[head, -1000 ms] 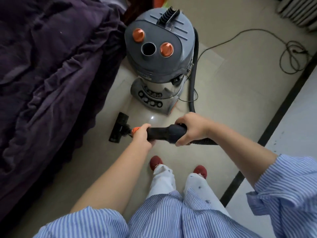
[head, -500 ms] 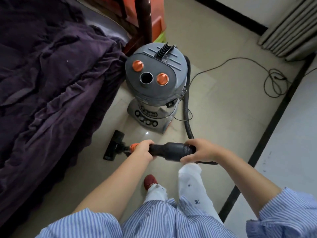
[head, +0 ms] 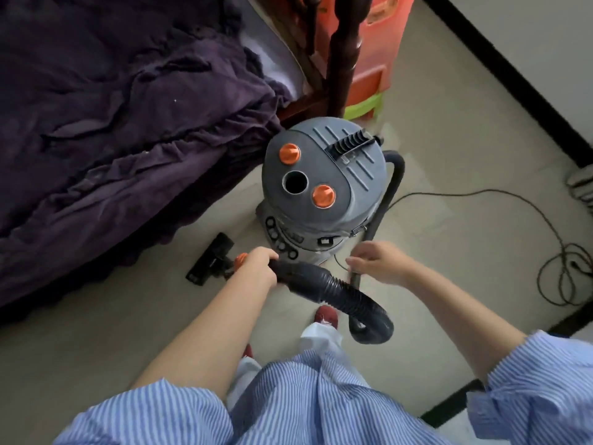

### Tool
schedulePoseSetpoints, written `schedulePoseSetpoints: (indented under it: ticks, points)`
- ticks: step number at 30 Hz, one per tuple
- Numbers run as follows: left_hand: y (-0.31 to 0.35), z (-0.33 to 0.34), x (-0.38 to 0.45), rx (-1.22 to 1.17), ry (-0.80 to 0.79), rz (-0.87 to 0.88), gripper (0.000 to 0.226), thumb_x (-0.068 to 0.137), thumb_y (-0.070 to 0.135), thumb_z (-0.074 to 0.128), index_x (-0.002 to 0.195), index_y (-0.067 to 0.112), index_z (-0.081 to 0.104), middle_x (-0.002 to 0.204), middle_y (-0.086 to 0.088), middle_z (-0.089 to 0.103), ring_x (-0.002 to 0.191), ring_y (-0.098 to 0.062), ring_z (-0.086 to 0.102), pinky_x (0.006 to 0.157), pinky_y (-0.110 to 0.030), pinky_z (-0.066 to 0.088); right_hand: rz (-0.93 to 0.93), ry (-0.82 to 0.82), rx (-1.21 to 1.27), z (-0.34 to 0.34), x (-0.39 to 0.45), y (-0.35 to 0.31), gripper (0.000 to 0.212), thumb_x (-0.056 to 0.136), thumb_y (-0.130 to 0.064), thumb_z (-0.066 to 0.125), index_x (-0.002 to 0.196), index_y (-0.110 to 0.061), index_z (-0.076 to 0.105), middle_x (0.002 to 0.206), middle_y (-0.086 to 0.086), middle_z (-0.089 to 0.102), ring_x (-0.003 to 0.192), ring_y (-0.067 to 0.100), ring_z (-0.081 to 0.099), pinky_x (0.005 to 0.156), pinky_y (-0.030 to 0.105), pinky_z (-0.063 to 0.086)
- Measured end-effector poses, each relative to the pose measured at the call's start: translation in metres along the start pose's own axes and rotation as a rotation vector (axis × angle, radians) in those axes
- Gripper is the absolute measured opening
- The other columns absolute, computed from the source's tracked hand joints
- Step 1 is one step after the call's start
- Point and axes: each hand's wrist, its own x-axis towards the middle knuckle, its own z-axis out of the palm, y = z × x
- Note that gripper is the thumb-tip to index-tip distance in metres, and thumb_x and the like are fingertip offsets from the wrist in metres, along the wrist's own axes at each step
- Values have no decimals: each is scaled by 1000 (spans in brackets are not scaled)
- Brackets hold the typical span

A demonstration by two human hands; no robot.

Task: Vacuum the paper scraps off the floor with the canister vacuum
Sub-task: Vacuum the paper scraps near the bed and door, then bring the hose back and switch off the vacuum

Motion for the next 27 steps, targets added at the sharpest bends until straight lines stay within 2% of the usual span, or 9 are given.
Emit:
schedulePoseSetpoints:
  ticks: [2,4,9,13,16,18,21,24,27]
  points:
    - [3,-2,5,-50,-1,-42,20,87,-6,50,72,2,42,57,-16,50,48,-26,50,73,-44,49,-27,47,-77,-17,27,-8,29,95,-24,50,105,0,63,105,14,65,98,27,58,81,29,42]
    - [3,-6,10,-89,-36,-88,26,92,-3,45,68,3,38,66,-13,44,57,-23,45,75,-42,42,-79,66,-167,-23,63,-22,29,94,-20,49,104,2,63,106,18,65,100,33,58,83,34,44]
    - [-3,-10,24,-157,-40,-185,26,94,3,48,71,3,36,72,-10,41,69,-23,46,90,-43,41,-111,169,-279,-16,147,-61,35,92,-22,49,118,0,53,121,21,56,112,36,50,86,35,41]
    - [0,-21,33,-213,-19,-203,15,91,7,56,84,4,42,81,-10,46,70,-24,49,81,-37,43,-173,307,-324,-15,199,-82,42,93,-17,47,130,1,40,138,21,37,123,38,38,97,42,36]
    - [1,-28,45,-206,4,-206,18,88,6,58,98,4,43,89,-12,48,88,-28,53,79,-41,46,-178,301,-448,-16,226,-86,48,95,-14,44,138,0,30,148,17,22,131,36,27,102,45,31]
    - [1,-28,49,-196,-30,-206,26,87,6,58,110,4,45,89,-12,49,84,-27,53,69,-40,47,-165,332,-506,-18,240,-82,45,95,-10,44,137,2,32,144,19,26,128,36,29,99,46,32]
    - [-5,-30,56,-186,-29,-212,42,86,6,59,125,3,45,104,-15,52,86,-27,55,53,-37,44,-193,366,-590,-25,257,-84,38,95,-10,42,129,8,41,136,23,33,121,41,36,94,48,34]
    - [-8,-34,57,-238,-49,-237,44,85,5,60,127,3,45,105,-14,53,78,-25,56,53,-36,44,-241,334,-705,-37,268,-92,38,97,-14,39,127,9,43,132,29,36,117,45,41,92,49,35]
    - [-10,-35,58,-249,-54,-236,46,87,5,60,130,3,44,107,-14,53,77,-24,56,54,-36,44,-222,305,-756,-39,274,-96,40,97,-15,39,130,6,36,130,31,36,114,47,46,87,50,39]
